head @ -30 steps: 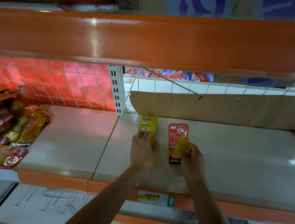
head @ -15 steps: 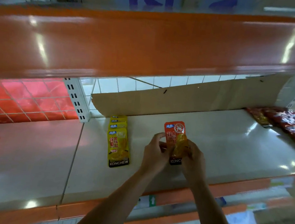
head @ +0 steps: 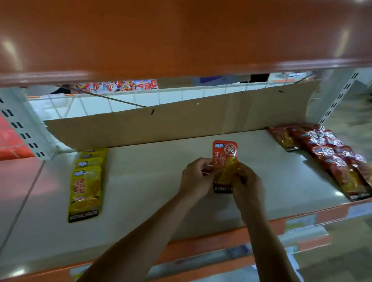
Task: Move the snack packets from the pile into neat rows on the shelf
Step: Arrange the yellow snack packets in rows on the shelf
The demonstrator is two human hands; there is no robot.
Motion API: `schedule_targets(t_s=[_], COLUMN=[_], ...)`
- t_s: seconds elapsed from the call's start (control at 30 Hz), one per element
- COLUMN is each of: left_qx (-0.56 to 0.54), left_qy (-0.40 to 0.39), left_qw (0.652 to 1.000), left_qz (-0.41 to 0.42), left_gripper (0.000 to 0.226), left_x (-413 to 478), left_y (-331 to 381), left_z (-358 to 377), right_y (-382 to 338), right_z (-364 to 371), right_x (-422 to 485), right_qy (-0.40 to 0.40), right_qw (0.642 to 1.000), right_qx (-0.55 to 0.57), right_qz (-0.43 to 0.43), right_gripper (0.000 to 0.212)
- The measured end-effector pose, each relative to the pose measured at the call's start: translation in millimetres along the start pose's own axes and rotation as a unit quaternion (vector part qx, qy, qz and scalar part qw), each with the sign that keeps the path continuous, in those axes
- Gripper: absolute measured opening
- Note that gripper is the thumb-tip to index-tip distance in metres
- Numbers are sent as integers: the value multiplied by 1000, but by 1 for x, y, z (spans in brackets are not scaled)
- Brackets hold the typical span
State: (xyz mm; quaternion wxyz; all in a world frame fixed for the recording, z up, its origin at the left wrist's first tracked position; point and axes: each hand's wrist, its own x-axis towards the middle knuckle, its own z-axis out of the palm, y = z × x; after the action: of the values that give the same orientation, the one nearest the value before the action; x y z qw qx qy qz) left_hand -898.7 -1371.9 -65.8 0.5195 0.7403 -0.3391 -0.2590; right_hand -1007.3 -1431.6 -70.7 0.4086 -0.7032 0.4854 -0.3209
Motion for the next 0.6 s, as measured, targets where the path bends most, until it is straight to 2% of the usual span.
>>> schedule_targets(t_s=[0.23,0.4,0.6], left_qx=[-10,-26,-28], left_qy=[22,53,50], left_qw=[1000,997,997], left_qz=[-20,-42,-55], left_gripper=[32,24,29], left_x=[35,57,73], left_y=[34,43,55], left_z=[97,150,193], right_y=[38,65,85], right_z=[-78,-119,-148], right_x=[59,95,125], right_qy=[23,33,49], right_qw=[996,987,980], right_qx=[-65,-135,-161], right_qz=[-47,-86,-109], right_gripper=[31,38,39])
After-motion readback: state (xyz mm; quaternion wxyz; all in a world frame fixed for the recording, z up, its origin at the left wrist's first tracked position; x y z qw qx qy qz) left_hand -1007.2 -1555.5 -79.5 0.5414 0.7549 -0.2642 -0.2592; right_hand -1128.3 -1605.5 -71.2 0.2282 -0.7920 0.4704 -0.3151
